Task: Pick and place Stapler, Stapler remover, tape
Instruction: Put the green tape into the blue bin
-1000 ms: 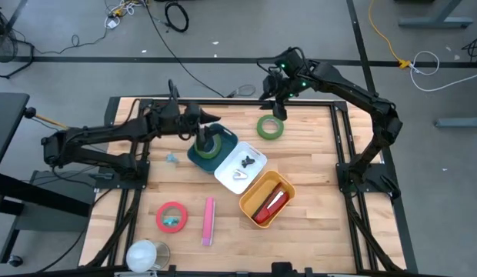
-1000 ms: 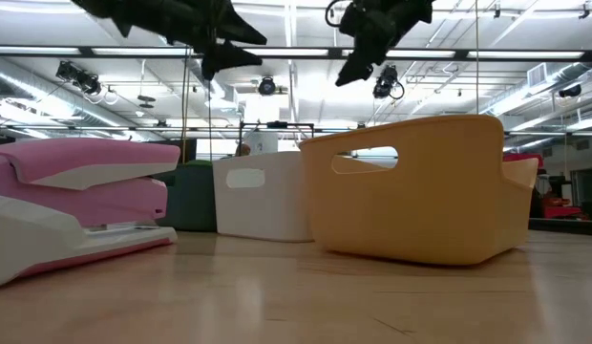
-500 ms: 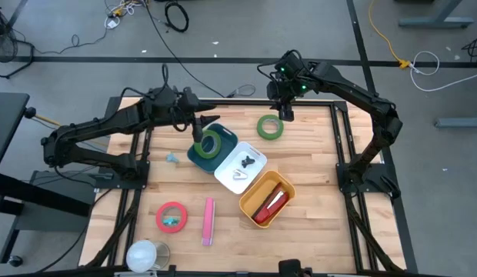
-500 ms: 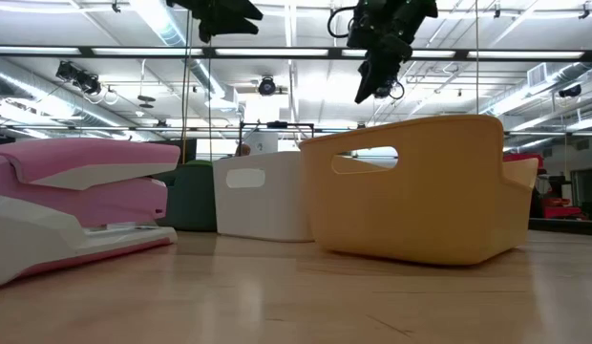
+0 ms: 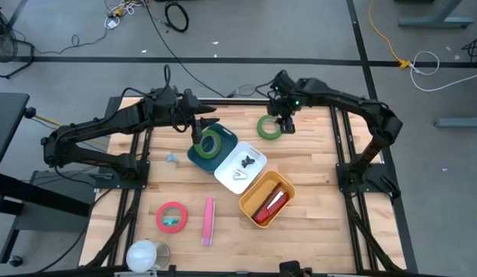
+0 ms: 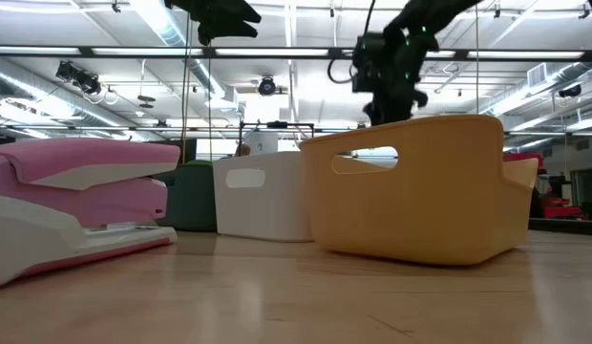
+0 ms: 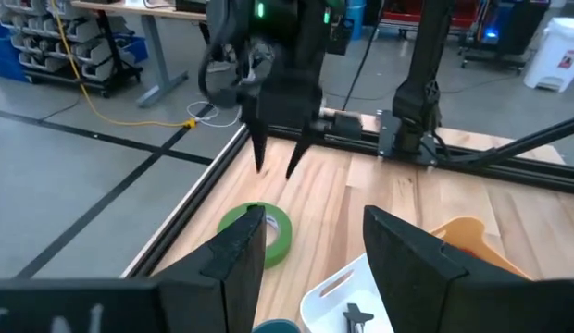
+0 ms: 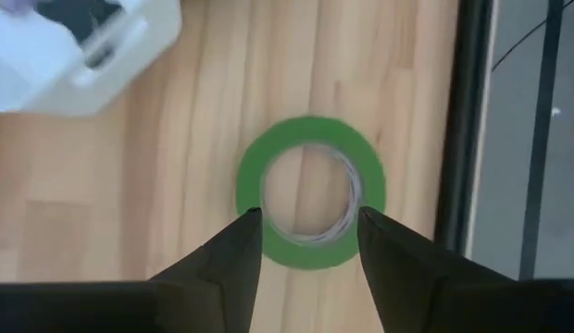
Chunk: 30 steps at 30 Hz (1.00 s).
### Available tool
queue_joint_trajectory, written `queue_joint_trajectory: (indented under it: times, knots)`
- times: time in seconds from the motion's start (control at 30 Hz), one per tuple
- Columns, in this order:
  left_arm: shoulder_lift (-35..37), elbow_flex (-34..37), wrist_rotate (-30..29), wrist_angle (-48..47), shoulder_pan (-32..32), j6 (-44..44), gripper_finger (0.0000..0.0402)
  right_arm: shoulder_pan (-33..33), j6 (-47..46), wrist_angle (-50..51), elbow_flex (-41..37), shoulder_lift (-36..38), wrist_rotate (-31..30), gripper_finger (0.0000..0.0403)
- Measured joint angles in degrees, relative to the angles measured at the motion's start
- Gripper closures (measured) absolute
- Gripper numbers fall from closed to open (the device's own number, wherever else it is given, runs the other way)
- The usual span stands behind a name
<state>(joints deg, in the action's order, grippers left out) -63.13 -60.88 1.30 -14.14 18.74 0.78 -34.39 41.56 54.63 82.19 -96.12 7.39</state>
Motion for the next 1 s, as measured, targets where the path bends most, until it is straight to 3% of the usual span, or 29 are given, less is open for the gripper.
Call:
queue_joint_trajectory:
  times: [0.47, 1.0]
  knots:
    - [0.00, 0.00, -0.17, 0.01, 0.00, 0.00, 0.0216, 2.74, 3.04, -15.92, -18.02, 0.00, -3.95, 0.0224]
    - [0.00, 0.00, -0.17, 0.01, 0.00, 0.02, 0.0216, 3.19, 2.55, -24.22, -22.38, -0.22, -3.50, 0.0224]
